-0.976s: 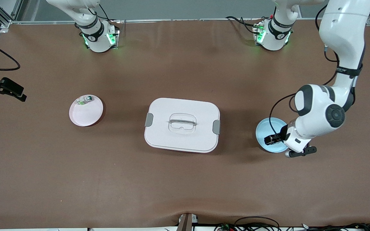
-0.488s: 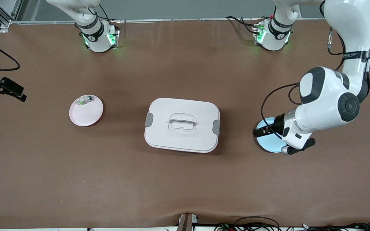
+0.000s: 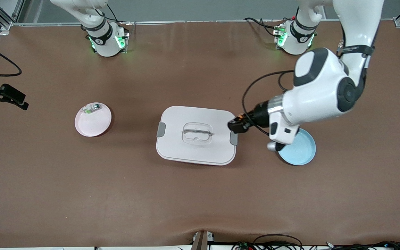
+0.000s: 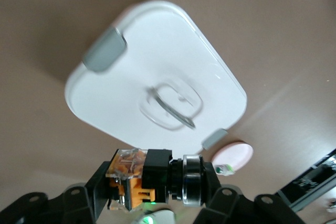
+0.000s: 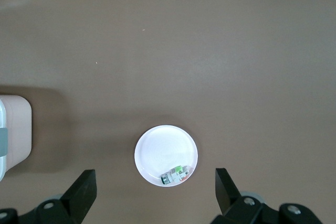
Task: Transfer orange switch to right arm and place
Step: 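Lift the orange switch with the left gripper toward the white box, then carry the switch over the box while the right gripper reaches toward it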
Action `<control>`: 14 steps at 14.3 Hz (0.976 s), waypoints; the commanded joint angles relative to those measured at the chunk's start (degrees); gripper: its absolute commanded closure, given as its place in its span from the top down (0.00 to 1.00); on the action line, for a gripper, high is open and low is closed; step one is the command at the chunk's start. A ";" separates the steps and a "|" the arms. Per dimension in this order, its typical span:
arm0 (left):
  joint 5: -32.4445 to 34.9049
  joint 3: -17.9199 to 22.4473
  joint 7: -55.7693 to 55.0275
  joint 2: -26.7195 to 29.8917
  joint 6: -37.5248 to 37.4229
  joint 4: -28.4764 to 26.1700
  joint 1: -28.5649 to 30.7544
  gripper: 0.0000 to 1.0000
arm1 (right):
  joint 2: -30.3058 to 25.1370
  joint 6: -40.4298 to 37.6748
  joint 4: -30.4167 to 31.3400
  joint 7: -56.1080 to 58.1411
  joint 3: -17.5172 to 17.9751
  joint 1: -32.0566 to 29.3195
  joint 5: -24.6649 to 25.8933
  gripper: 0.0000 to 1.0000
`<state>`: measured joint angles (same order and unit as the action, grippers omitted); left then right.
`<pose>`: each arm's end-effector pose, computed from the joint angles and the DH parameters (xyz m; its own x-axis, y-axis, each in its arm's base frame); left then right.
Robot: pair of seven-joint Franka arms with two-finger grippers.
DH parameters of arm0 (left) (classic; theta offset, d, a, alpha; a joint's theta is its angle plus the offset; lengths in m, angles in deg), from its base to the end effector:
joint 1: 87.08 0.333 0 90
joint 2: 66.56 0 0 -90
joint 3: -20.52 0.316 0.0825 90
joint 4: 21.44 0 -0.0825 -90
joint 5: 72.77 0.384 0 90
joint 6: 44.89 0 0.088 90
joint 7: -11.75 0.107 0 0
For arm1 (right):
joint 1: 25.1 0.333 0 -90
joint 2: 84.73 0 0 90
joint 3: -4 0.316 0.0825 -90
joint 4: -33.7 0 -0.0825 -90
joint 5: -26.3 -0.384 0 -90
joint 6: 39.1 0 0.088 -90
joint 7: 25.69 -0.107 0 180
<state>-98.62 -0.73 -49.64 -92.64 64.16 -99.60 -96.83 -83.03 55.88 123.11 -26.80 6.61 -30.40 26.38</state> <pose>0.6093 -0.3443 0.4959 0.7246 0.5059 -0.4680 0.6723 -0.6683 0.3184 0.5717 -0.0274 0.6207 0.9955 -0.0662 0.0675 -0.0662 -0.9978 -0.0013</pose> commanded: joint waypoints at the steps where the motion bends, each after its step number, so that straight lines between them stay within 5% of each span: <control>1: -3.50 -0.55 -6.96 -1.96 1.07 3.11 -0.97 0.00 | 0.67 -0.77 -1.52 -0.13 0.38 -0.25 0.63 1.00; 7: -7.02 -0.55 -13.48 -2.58 12.32 3.20 -7.47 0.00 | 1.11 -0.94 -1.43 -0.30 0.47 0.02 -0.25 1.00; 14: -7.99 -0.64 -16.30 -2.84 13.12 3.20 -10.82 0.00 | 1.82 -3.74 -1.16 -0.21 0.56 7.56 -0.16 1.00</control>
<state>-105.32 -1.32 -64.85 -94.71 77.10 -98.01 -107.02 -81.51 54.76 123.12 -26.82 7.29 -25.39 26.26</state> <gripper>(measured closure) 0.282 0.000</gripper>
